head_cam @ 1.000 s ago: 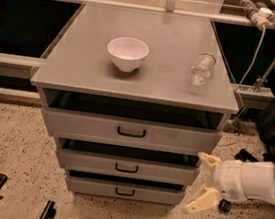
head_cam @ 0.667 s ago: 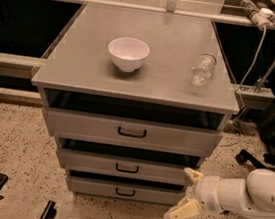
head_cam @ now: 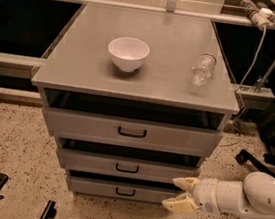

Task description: Open bottom drawer

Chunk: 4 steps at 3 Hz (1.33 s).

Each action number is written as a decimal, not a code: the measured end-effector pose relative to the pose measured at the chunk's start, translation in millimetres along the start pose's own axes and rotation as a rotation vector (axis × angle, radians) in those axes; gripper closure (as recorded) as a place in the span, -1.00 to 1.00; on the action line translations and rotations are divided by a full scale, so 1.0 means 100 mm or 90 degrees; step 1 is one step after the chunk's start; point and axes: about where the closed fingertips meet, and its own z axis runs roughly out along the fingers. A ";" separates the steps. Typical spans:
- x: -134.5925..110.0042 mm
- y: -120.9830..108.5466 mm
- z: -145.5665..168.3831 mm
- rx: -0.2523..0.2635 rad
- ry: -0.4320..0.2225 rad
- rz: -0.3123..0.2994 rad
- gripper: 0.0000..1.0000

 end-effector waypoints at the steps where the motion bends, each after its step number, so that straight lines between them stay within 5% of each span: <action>1: 0.00 0.00 0.00 0.000 0.000 0.000 0.30; 3: 0.32 -0.33 0.58 0.034 -0.077 0.034 1.00; 4: 0.67 -0.58 1.07 0.041 -0.107 0.082 1.00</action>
Offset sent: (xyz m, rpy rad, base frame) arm 0.0174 0.0065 -0.0613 0.1445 -0.0327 -0.1517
